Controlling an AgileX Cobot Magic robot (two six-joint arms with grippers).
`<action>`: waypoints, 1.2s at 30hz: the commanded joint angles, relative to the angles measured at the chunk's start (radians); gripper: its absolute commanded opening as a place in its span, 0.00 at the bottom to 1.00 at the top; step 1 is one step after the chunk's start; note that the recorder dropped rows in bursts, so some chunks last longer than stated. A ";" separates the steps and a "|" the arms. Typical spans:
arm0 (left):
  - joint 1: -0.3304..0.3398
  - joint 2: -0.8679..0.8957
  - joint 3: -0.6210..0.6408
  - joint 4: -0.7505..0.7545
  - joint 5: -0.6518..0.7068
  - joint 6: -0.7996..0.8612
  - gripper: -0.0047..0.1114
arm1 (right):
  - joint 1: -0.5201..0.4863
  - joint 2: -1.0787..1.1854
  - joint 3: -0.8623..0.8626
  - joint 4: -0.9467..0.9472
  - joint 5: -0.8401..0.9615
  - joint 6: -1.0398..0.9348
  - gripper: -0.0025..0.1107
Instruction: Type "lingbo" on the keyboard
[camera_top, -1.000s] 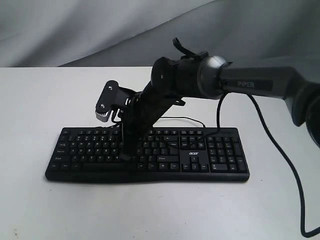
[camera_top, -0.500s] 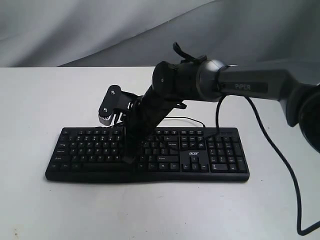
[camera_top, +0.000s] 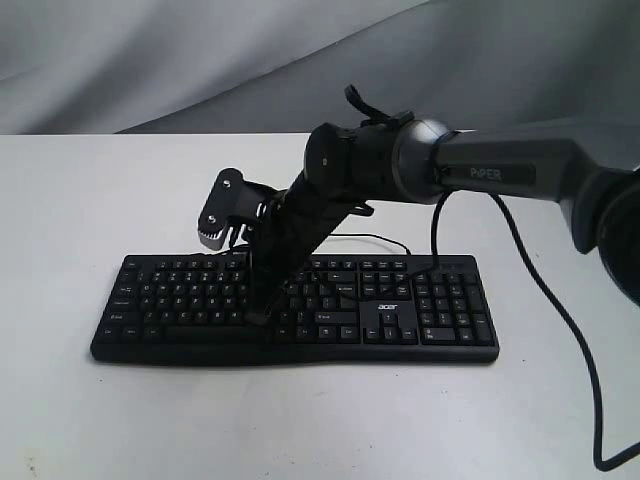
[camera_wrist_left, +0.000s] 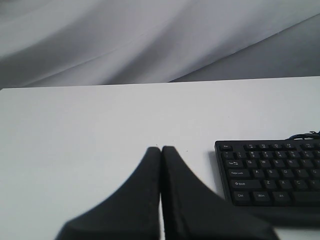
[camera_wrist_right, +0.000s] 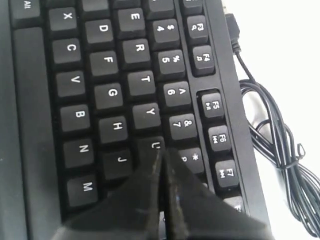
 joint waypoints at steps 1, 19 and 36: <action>0.002 -0.003 0.004 -0.008 -0.005 -0.004 0.04 | -0.007 -0.003 -0.005 -0.022 -0.007 0.013 0.02; 0.002 -0.003 0.004 -0.008 -0.005 -0.004 0.04 | -0.009 0.022 -0.005 -0.015 -0.009 0.016 0.02; 0.002 -0.003 0.004 -0.008 -0.005 -0.004 0.04 | 0.041 -0.040 -0.006 0.006 0.037 0.016 0.02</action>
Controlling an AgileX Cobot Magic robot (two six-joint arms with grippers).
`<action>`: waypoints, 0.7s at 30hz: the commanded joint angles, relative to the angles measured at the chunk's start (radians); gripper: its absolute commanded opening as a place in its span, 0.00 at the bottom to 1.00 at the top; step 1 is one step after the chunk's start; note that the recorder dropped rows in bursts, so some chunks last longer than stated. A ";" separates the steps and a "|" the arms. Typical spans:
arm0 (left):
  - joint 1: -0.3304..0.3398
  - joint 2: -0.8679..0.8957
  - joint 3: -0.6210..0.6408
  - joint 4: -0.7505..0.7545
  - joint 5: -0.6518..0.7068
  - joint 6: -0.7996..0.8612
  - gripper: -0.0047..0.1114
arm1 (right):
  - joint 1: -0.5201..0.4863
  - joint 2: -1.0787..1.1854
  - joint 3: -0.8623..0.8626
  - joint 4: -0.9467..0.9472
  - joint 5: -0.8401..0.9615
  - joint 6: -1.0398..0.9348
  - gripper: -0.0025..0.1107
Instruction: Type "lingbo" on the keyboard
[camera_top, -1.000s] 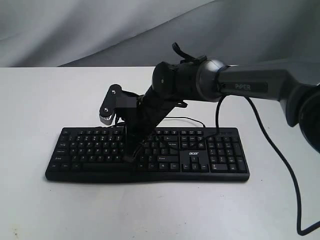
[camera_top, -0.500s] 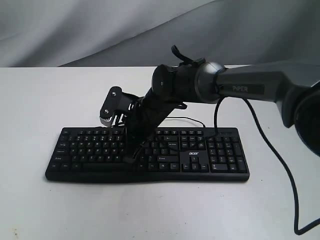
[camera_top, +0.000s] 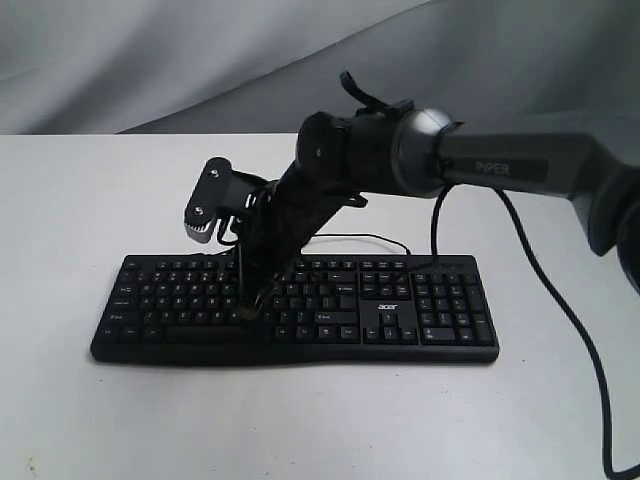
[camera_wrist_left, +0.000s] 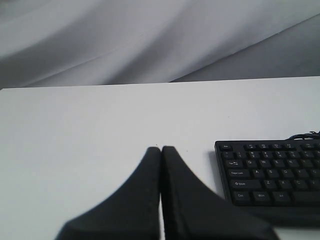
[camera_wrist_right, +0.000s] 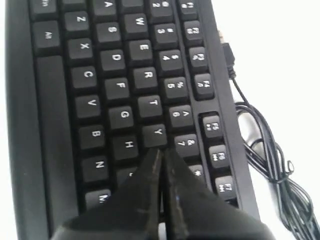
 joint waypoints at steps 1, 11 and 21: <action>0.002 -0.003 0.004 -0.008 -0.005 -0.004 0.04 | 0.020 -0.008 -0.002 0.015 0.041 0.002 0.02; 0.002 -0.003 0.004 -0.008 -0.005 -0.004 0.04 | 0.040 -0.006 -0.001 0.015 0.049 0.000 0.02; 0.002 -0.003 0.004 -0.008 -0.005 -0.004 0.04 | 0.040 0.021 0.005 0.015 0.063 0.000 0.02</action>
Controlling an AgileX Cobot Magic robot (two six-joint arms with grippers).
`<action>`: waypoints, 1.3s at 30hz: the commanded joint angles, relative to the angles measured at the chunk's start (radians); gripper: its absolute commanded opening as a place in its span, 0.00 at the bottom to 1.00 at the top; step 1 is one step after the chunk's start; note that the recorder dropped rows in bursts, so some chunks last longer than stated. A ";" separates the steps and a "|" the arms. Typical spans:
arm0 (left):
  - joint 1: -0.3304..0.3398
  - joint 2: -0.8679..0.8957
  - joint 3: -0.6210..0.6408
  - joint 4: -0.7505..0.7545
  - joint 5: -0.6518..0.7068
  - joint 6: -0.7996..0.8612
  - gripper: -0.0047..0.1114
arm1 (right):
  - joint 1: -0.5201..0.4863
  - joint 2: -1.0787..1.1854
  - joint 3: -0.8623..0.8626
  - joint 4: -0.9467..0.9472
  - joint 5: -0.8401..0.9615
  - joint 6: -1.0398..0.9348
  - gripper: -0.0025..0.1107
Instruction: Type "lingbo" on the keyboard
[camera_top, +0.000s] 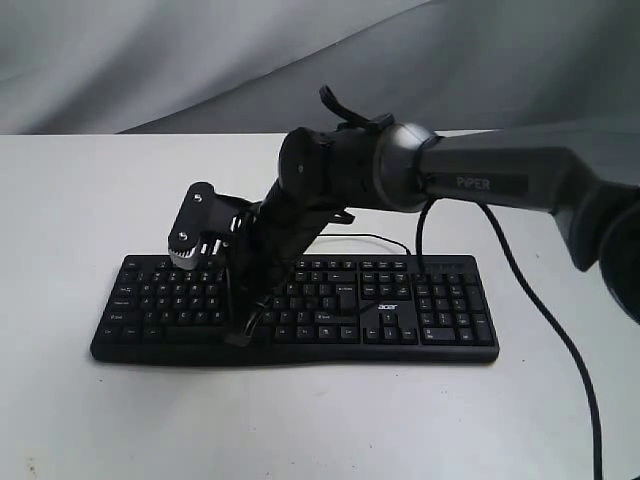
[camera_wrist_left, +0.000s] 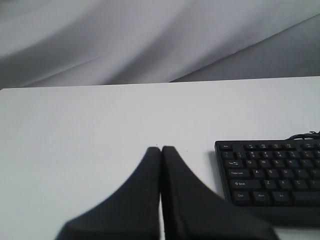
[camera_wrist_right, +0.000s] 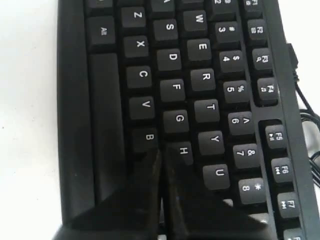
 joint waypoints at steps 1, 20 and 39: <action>0.002 -0.003 0.004 -0.008 -0.005 -0.004 0.04 | 0.003 0.005 0.005 0.008 0.009 0.000 0.02; 0.002 -0.003 0.004 -0.008 -0.005 -0.004 0.04 | 0.007 0.014 0.005 0.052 -0.013 -0.052 0.02; 0.002 -0.003 0.004 -0.008 -0.005 -0.004 0.04 | 0.007 0.043 0.005 0.064 -0.007 -0.052 0.02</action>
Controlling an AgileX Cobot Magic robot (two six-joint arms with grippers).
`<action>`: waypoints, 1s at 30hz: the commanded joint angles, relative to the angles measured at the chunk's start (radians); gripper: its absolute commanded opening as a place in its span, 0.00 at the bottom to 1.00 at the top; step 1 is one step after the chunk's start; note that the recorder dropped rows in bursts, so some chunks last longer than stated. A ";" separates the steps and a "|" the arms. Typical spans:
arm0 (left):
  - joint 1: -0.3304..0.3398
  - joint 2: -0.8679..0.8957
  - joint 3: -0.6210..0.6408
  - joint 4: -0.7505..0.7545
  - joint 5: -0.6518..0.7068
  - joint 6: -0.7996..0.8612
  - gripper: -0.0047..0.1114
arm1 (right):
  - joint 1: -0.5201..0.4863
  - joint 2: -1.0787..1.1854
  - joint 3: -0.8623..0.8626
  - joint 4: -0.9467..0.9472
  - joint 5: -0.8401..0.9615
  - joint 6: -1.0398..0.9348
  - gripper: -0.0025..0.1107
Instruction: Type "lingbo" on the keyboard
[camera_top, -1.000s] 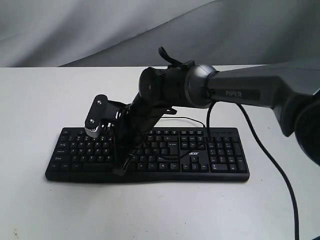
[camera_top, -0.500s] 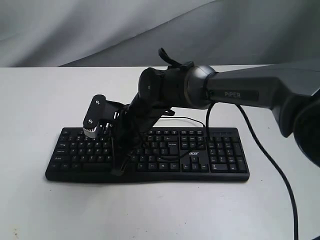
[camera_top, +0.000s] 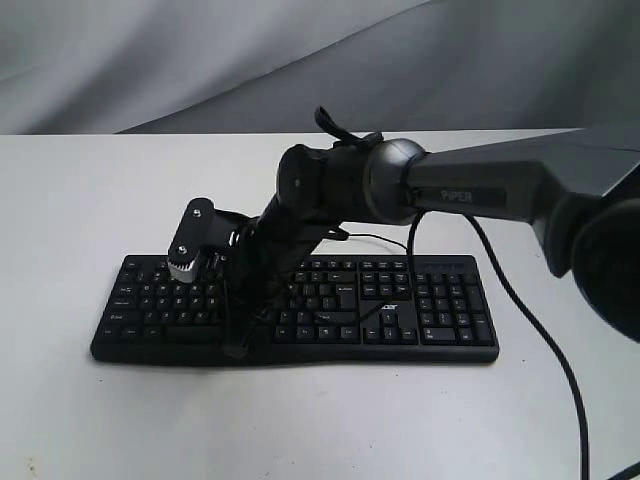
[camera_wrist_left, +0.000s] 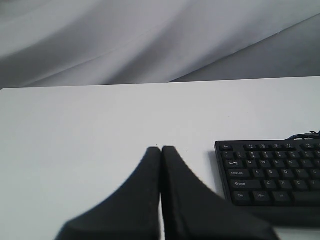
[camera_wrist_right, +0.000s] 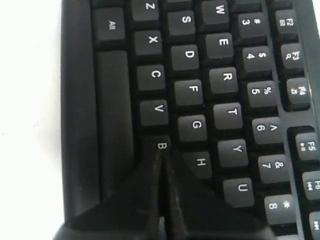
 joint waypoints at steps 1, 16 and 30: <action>0.002 -0.003 0.004 -0.008 -0.005 -0.004 0.04 | 0.005 0.003 0.005 0.007 0.001 -0.010 0.02; 0.002 -0.003 0.004 -0.008 -0.005 -0.004 0.04 | 0.005 -0.049 0.005 0.002 -0.080 -0.015 0.02; 0.002 -0.003 0.004 -0.008 -0.005 -0.004 0.04 | 0.005 0.034 -0.135 0.017 0.013 -0.011 0.02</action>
